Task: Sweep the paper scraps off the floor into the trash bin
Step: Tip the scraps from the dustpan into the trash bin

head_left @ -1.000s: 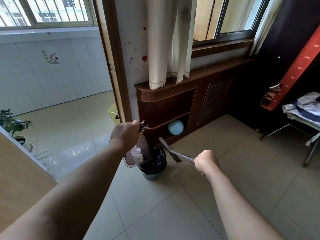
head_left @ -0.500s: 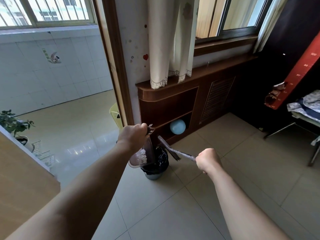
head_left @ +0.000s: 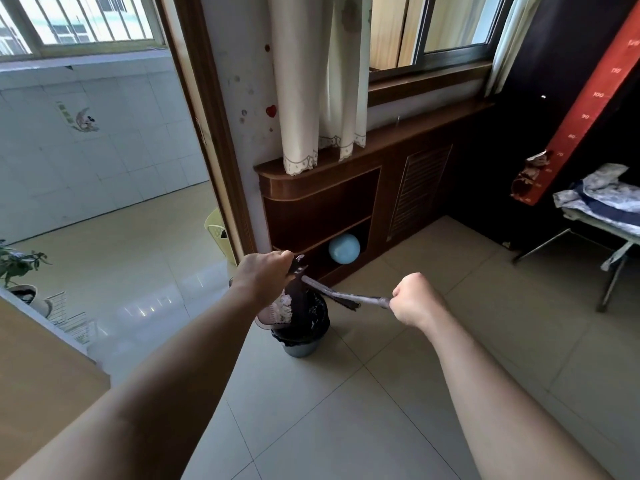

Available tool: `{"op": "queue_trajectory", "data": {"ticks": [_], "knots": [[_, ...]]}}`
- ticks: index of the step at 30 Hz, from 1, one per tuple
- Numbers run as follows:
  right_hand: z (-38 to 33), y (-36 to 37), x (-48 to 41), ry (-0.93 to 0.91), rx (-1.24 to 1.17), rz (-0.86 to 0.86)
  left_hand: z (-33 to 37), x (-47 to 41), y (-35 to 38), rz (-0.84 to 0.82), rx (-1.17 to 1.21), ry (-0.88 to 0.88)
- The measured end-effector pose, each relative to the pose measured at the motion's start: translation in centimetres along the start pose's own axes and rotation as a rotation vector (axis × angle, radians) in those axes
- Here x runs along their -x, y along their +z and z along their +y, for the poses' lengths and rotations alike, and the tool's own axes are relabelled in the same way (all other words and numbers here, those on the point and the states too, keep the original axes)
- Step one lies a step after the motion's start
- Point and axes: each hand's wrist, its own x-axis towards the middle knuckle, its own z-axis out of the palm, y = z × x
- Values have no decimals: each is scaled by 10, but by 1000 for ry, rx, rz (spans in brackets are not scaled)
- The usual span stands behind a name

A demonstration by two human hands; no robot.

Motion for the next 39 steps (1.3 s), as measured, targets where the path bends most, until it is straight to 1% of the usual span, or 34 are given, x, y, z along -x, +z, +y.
{"op": "queue_trajectory", "data": {"ticks": [5,11,14,16,17,21,25,27,29,31,32,35,37,39], "knots": [[-3,-8,16,-100,106,8,0,-3,2,-12,15,18],[-9,6,31,-134,140,-60,7,-4,5,-21,58,27],[-11,12,36,-112,181,-114,9,-3,9,-26,110,36],[-12,17,36,-45,149,-127,10,-1,11,-35,139,38],[-13,20,34,3,111,-160,11,0,13,-38,153,34],[-22,27,27,301,-261,-429,15,3,20,-55,189,28],[-21,20,37,375,-638,-563,16,3,21,-65,195,30],[-15,23,34,512,-929,-651,15,2,21,-70,200,23],[-8,32,28,664,-1171,-671,15,2,21,-69,203,21],[-2,44,24,727,-1243,-671,16,3,21,-76,209,20],[0,46,24,730,-1217,-683,16,4,20,-81,209,19],[3,48,23,657,-959,-697,18,3,20,-95,193,18],[-1,47,23,592,-771,-658,22,2,19,-112,189,13],[-3,46,20,559,-640,-605,26,2,19,-131,181,15]]}}
